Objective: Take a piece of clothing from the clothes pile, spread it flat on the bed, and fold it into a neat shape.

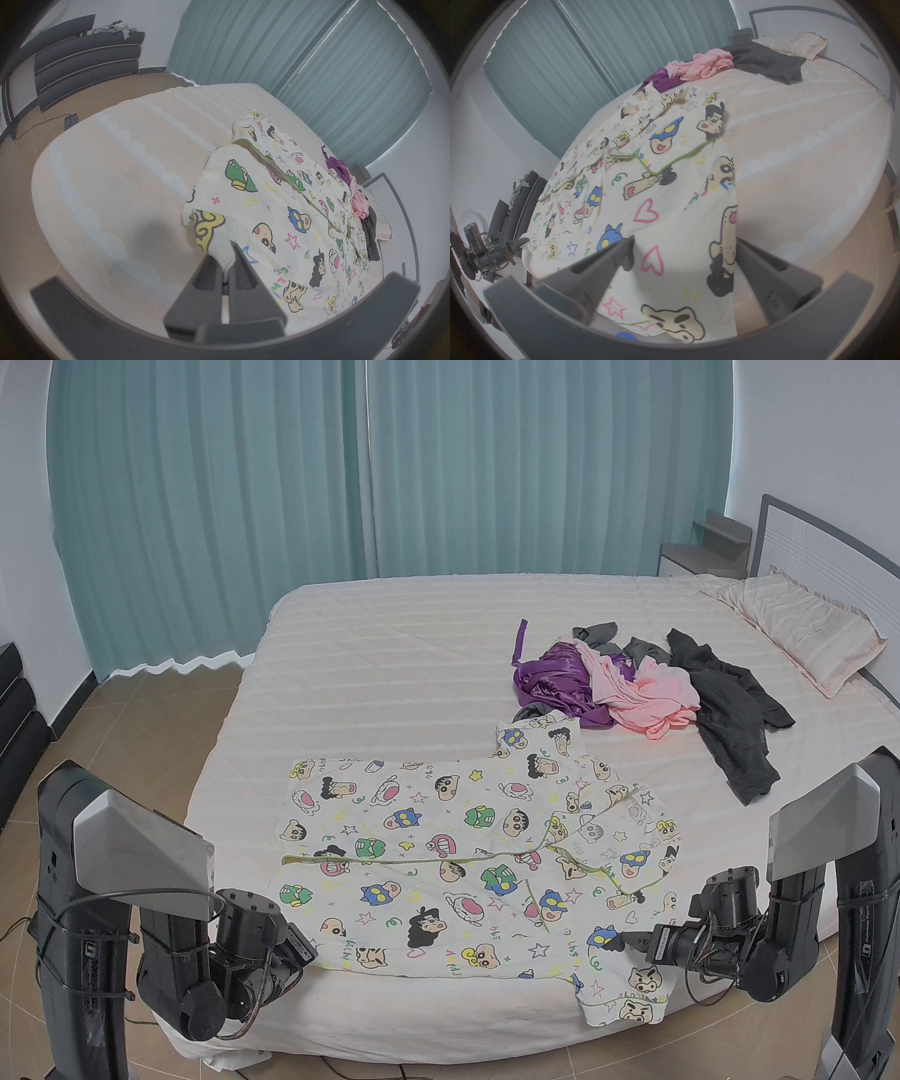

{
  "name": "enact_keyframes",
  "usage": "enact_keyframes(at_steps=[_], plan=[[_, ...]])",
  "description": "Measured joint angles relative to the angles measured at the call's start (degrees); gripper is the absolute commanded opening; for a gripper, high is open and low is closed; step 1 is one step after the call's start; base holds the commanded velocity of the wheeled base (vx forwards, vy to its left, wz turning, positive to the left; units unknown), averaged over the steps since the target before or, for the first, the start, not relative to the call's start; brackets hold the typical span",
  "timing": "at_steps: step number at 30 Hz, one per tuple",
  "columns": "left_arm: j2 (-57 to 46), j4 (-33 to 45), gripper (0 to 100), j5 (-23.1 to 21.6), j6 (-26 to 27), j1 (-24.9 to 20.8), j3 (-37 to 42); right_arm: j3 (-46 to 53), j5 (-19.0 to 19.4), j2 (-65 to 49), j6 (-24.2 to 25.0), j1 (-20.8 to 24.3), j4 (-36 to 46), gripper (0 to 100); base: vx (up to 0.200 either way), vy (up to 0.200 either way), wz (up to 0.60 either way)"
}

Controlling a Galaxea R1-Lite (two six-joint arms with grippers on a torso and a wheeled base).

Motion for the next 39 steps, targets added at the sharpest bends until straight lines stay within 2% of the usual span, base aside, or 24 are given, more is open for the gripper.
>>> enact_keyframes(at_steps=[3, 14, 20, 21, 30, 36, 39], plan=[[0.16, -0.3, 0, 0.05, 0.0, 0.0, 0.02, -2.86, 0.27, -0.27, -0.09, -0.41, 2.79, 0, 0.0, 0.0, 0.0], [0.74, -2.57, 0, 1.37, 0.27, 0.07, -0.99, -11.76, 0.16, -1.54, -0.18, -4.63, 4.79, 0, 0.0, 0.0, 0.0], [1.71, -2.82, 0, 1.91, 0.33, 0.3, -3.39, -16.85, 0.11, -1.6, -0.16, -6.23, 10.11, 0, 0.0, 0.0, 0.0], [1.89, -2.82, 0, 1.94, 0.35, 0.35, -3.69, -17.4, 0.13, -1.54, -0.18, -6.33, 10.37, 100, 0.0, 0.0, 0.0], [3.28, -2.77, 0, 1.99, 0.35, 0.72, -5.44, -18.75, 0.57, -1.76, -0.2, -7.31, 12.42, 100, 0.0, 0.0, 0.0], [3.63, -2.74, 0, 1.96, 0.35, 0.82, -5.71, -15.93, 0.88, -3.24, -0.18, -11.73, 12.02, 100, 0.0, 0.0, 0.0], [3.68, -2.77, 0, 1.94, 0.35, 0.88, -5.75, -12.68, 2.82, -5.35, 0.04, -14.64, 10.95, 100, 0.0, 0.0, 0.0]])
